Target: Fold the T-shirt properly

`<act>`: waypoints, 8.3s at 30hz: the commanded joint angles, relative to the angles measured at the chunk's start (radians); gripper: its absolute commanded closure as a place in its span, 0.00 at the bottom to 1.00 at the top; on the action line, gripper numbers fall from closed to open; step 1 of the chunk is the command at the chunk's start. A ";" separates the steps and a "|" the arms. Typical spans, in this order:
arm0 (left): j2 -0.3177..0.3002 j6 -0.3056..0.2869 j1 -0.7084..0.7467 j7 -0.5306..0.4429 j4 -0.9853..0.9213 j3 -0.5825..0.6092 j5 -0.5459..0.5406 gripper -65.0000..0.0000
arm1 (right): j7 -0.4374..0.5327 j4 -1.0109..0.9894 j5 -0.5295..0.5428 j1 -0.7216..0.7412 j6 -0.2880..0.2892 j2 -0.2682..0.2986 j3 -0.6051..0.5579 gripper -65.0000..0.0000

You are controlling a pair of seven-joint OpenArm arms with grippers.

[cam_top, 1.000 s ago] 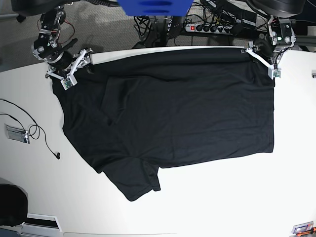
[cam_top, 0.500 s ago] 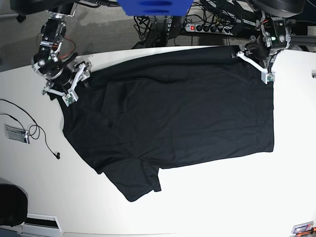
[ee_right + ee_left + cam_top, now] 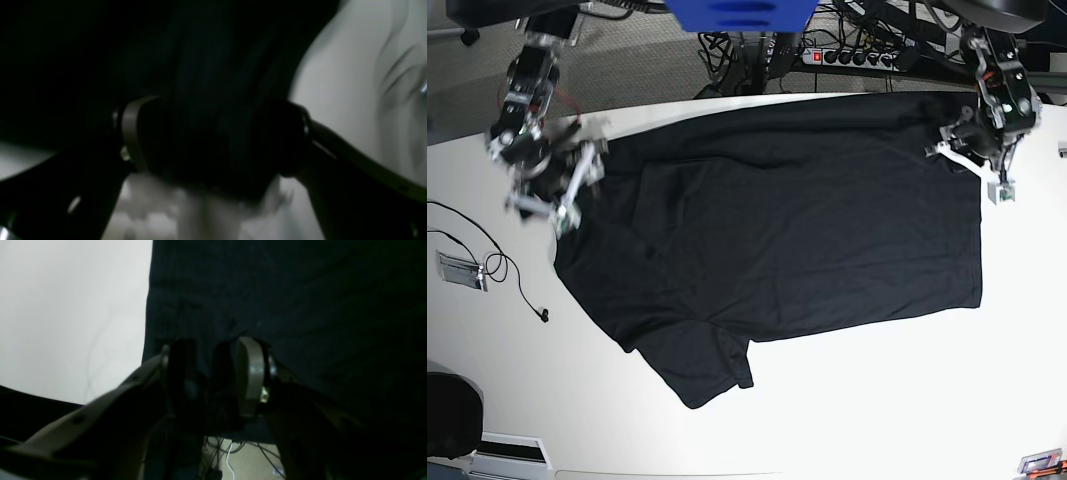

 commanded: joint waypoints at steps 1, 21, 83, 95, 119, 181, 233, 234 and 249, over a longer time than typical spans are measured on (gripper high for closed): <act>-0.017 0.001 -0.023 -0.005 0.027 -0.008 0.001 0.62 | 0.011 0.020 0.041 0.011 0.003 0.014 0.006 0.28; -0.011 0.004 -0.549 0.217 0.053 -0.003 -0.134 0.62 | -0.173 0.017 0.081 0.505 0.003 -0.057 -0.015 0.28; 0.206 -0.183 -1.214 -0.916 -1.125 0.391 0.208 0.62 | 0.625 -1.175 0.211 1.108 -0.116 -0.237 -0.129 0.28; 0.157 -0.192 -0.971 -0.750 -0.711 0.480 0.211 0.62 | 0.511 -0.755 0.208 0.831 -0.026 -0.192 -0.135 0.28; -0.069 -0.192 -0.706 -0.395 -0.574 0.346 0.236 0.62 | 0.350 -0.772 -0.349 0.818 -0.020 -0.049 -0.316 0.28; -0.224 -0.378 -0.945 -0.714 -1.450 0.351 0.173 1.00 | 0.030 -0.285 -0.113 0.488 0.003 -0.141 -0.432 0.28; -0.215 -0.378 -0.913 -0.704 -1.337 0.349 0.165 1.00 | 0.626 -1.121 -0.116 0.957 -0.584 -0.151 -0.413 0.28; -0.215 -0.378 -0.913 -0.704 -1.337 0.349 0.165 1.00 | 0.626 -1.115 -0.116 0.957 -0.621 -0.151 -0.425 0.28; -0.215 -0.378 -0.916 -0.678 -1.335 0.346 0.164 1.00 | 0.378 -1.029 -0.111 0.954 -0.604 -0.149 -0.440 0.28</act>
